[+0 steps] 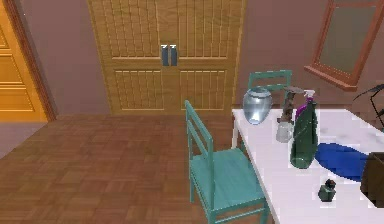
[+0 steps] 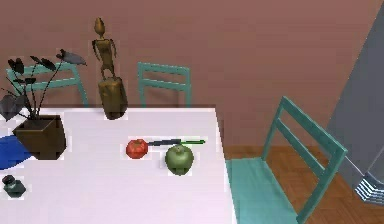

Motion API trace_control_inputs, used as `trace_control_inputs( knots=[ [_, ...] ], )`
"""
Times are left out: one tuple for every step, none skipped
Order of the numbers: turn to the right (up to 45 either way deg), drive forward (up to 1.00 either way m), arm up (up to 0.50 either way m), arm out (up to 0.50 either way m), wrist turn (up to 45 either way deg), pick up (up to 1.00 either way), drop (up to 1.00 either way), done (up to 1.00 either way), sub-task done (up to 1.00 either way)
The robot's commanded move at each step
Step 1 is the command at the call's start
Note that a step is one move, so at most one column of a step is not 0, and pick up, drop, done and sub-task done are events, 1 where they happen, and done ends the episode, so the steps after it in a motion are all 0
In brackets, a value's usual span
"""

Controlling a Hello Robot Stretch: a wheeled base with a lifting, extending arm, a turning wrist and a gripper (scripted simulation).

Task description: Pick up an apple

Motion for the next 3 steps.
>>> trace_control_inputs(
  knots=[
    [0.0,0.0,0.5,0.0,0.0,0.0,0.0,0.0,0.0],
    [0.0,0.0,0.38,0.0,0.0,0.0,0.0,0.0,0.0],
    [0.0,0.0,0.0,0.28,0.0,0.0,0.0,0.0,0.0]
  ],
)
